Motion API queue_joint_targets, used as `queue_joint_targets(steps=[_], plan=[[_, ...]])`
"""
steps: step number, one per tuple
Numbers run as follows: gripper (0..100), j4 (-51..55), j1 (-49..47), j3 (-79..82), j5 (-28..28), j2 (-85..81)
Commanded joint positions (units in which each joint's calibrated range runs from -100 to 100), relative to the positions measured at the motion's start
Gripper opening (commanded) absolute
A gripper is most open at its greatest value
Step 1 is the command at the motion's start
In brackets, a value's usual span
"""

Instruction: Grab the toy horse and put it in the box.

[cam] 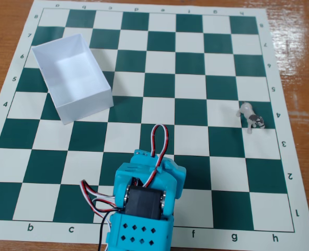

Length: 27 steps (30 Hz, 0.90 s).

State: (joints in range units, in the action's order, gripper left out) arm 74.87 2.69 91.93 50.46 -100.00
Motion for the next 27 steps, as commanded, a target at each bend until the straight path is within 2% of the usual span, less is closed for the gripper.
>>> queue_joint_targets(steps=[1,11,21,27], plan=[[2,-0.7,0.45,-2.67,-0.22,0.0],[3,-10.33,2.67,-5.04,1.14,2.12],[3,-19.39,4.45,-19.15,1.39,23.45],[2,-19.97,5.95,-27.98,1.44,33.81]])
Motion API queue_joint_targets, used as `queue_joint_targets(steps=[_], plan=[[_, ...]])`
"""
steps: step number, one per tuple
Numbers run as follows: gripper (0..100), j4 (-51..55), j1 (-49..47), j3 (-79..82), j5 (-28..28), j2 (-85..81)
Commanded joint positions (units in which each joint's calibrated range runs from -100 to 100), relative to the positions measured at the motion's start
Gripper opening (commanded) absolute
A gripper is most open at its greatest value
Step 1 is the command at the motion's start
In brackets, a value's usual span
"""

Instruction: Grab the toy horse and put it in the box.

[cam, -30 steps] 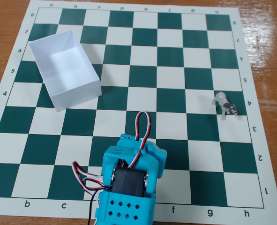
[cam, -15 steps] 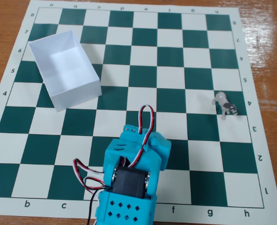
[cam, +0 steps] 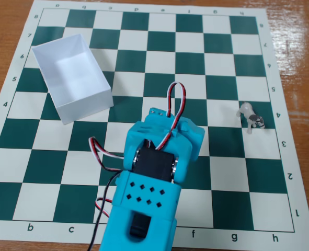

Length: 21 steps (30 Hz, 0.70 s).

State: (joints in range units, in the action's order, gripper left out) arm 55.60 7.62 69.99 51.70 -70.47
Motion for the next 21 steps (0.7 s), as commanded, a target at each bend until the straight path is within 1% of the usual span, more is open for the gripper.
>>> queue_joint_targets(steps=[1,9,17,21], plan=[[2,-0.54,1.31,-7.95,0.14,6.49],[2,-0.45,6.53,-22.79,0.38,22.33],[3,-1.04,13.81,-29.53,3.51,33.48],[3,-1.62,17.17,-33.62,6.64,39.67]])
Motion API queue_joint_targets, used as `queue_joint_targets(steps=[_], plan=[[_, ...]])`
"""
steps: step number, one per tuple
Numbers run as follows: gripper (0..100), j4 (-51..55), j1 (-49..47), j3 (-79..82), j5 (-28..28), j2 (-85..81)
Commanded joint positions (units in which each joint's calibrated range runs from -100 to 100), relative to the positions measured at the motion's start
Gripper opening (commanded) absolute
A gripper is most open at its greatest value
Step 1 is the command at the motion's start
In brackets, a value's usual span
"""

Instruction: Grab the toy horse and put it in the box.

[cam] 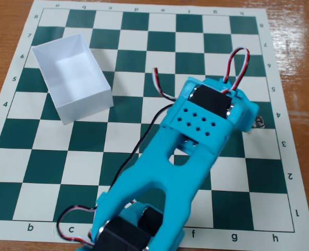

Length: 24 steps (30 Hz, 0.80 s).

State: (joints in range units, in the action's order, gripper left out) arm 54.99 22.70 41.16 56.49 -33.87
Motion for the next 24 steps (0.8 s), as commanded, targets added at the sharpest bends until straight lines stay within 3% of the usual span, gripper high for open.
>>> queue_joint_targets(steps=[1,15,24], plan=[[3,-1.34,2.73,-5.98,2.73,4.58],[8,-6.15,5.01,-18.63,23.63,22.01],[8,-6.32,2.87,-24.55,27.98,31.04]])
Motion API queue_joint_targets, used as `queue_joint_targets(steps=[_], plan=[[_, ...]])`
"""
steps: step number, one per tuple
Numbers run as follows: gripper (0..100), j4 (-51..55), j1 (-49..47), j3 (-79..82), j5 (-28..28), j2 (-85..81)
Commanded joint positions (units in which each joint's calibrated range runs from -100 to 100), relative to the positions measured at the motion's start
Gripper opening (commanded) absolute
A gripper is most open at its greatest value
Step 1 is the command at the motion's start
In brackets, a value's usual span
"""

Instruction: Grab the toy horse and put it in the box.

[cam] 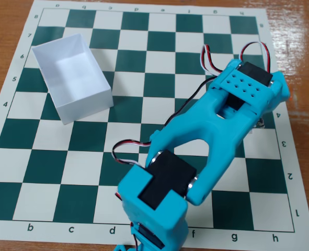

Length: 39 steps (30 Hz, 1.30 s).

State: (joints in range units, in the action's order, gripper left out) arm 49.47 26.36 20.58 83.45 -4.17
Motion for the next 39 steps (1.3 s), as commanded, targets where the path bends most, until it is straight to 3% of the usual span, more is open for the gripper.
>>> queue_joint_targets(steps=[1,17,39], plan=[[8,-1.22,-0.79,-4.88,1.36,2.58],[26,-1.8,0.14,-16.35,4.05,15.85],[25,-5.37,-0.29,-22.45,4.39,27.62]])
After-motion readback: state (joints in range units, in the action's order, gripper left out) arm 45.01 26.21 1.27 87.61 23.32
